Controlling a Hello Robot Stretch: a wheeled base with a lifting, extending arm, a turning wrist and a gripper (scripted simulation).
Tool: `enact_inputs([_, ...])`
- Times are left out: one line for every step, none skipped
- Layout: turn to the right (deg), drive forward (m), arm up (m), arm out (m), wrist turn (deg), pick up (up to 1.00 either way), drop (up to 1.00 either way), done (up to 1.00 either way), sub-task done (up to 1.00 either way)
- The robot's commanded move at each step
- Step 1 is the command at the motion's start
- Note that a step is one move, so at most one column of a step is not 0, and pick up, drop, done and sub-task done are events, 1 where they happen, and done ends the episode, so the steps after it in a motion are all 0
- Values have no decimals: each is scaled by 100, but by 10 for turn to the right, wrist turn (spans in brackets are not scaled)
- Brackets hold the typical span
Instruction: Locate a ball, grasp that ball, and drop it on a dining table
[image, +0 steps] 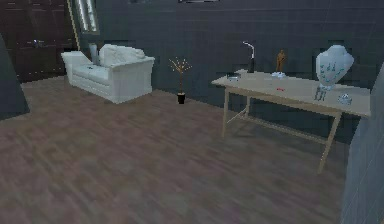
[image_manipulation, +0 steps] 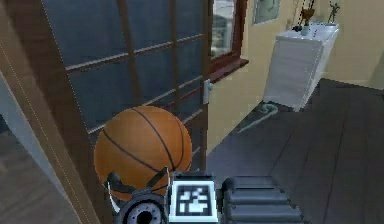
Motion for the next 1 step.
enact_inputs([60, 0, 0, 0, 0, 0, 0, 0, 0])
